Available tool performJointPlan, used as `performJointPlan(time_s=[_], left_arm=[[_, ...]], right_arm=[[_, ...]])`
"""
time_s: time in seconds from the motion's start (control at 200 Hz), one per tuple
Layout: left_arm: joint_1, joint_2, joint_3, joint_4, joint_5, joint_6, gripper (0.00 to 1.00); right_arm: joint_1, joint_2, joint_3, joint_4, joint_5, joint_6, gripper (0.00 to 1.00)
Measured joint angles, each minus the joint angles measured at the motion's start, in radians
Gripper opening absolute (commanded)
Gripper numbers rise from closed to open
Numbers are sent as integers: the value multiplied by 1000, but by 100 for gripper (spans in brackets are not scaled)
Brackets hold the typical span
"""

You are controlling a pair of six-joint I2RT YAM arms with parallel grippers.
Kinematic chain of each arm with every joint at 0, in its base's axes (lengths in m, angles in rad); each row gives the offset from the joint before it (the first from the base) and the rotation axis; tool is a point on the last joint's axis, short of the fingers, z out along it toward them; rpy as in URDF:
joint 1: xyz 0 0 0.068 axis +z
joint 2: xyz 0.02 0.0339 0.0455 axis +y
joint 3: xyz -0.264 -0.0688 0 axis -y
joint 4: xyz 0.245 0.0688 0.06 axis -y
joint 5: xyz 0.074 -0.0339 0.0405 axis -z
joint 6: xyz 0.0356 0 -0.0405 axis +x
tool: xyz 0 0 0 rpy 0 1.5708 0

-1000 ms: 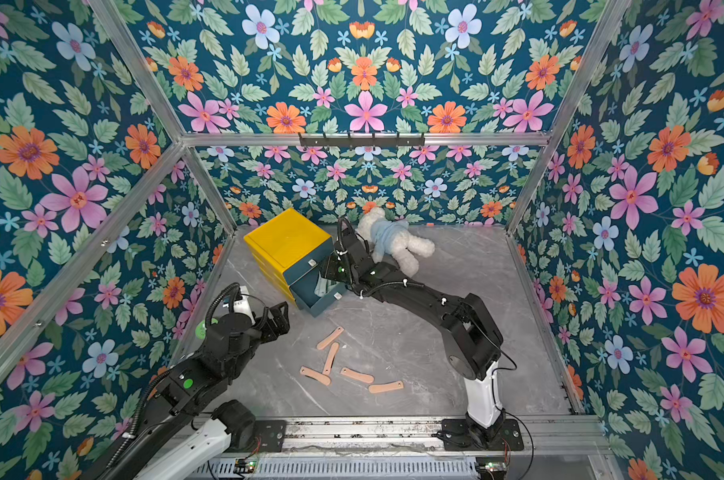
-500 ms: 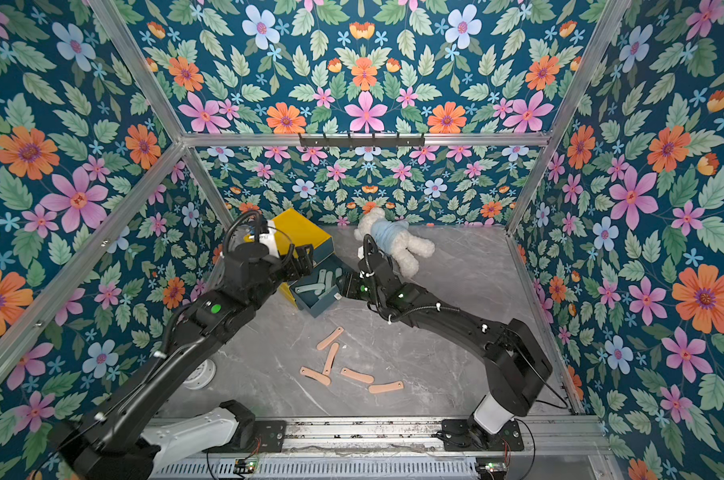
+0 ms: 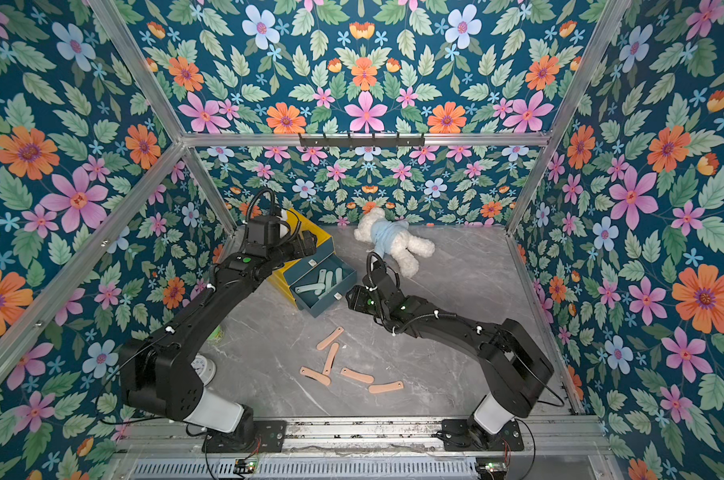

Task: Place the fruit knives into the drawer by color
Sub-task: Close the drawer in the storage box.

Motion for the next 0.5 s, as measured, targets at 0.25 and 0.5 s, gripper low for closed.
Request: performJointPlan(time_s=[0.25, 0.5], left_arm=[[2, 4, -50, 102, 25, -2, 99], [2, 0, -94, 175, 32, -2, 99]], right_arm=[[0, 188, 166, 10, -4, 7, 58], [-1, 324, 303, 33, -44, 29, 59]])
